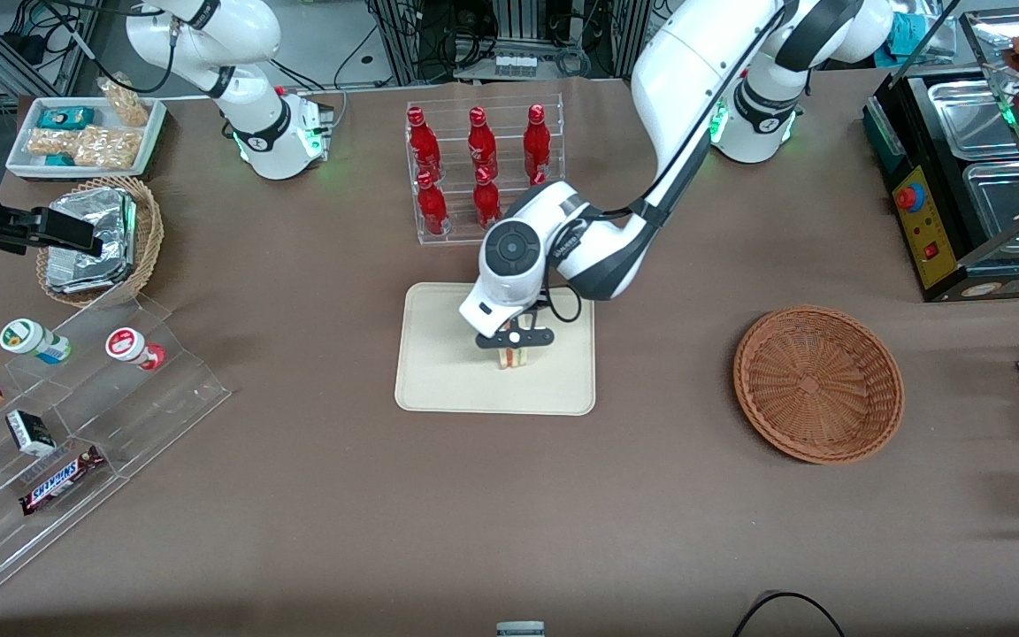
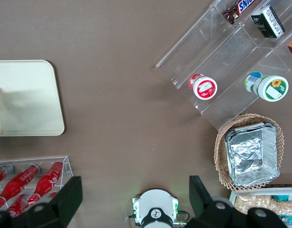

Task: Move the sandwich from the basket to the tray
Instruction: 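Lower the sandwich onto the tray center and open the left gripper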

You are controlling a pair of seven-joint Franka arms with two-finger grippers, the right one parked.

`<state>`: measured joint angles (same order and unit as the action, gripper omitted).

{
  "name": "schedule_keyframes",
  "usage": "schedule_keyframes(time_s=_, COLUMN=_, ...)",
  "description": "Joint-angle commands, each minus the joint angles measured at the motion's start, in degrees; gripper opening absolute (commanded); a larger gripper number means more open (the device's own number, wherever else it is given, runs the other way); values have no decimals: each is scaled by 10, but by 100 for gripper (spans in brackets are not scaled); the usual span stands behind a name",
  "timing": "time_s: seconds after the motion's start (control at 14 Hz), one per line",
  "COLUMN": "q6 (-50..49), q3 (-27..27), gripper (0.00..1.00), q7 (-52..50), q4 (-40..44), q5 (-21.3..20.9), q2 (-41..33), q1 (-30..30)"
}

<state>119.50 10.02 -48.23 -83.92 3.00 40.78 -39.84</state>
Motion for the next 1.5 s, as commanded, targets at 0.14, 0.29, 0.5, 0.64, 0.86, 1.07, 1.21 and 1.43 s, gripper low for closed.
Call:
schedule_keyframes(time_s=0.14, q6=-9, q3=-5, gripper=12, q7=2, q4=27, q5=-27, q2=18, q1=-22)
schedule_keyframes(time_s=0.29, q6=-8, q3=-5, gripper=12, q7=2, q4=38, q5=-27, q2=29, q1=-24)
schedule_keyframes(time_s=0.5, q6=-8, q3=-6, gripper=16, q7=2, q4=38, q5=-27, q2=31, q1=-26)
schedule_keyframes(time_s=0.64, q6=-8, q3=-6, gripper=46, q7=3, q4=38, q5=-27, q2=30, q1=-26)
schedule_keyframes(time_s=0.86, q6=-8, q3=-6, gripper=95, q7=7, q4=37, q5=-28, q2=31, q1=-26)
schedule_keyframes(time_s=1.07, q6=-8, q3=-6, gripper=100, q7=6, q4=37, q5=-35, q2=31, q1=-26)
schedule_keyframes(time_s=1.21, q6=-8, q3=-6, gripper=100, q7=7, q4=36, q5=-35, q2=30, q1=-25)
schedule_keyframes(time_s=1.43, q6=-9, q3=-7, gripper=100, q7=5, q4=38, q5=-34, q2=26, q1=-23)
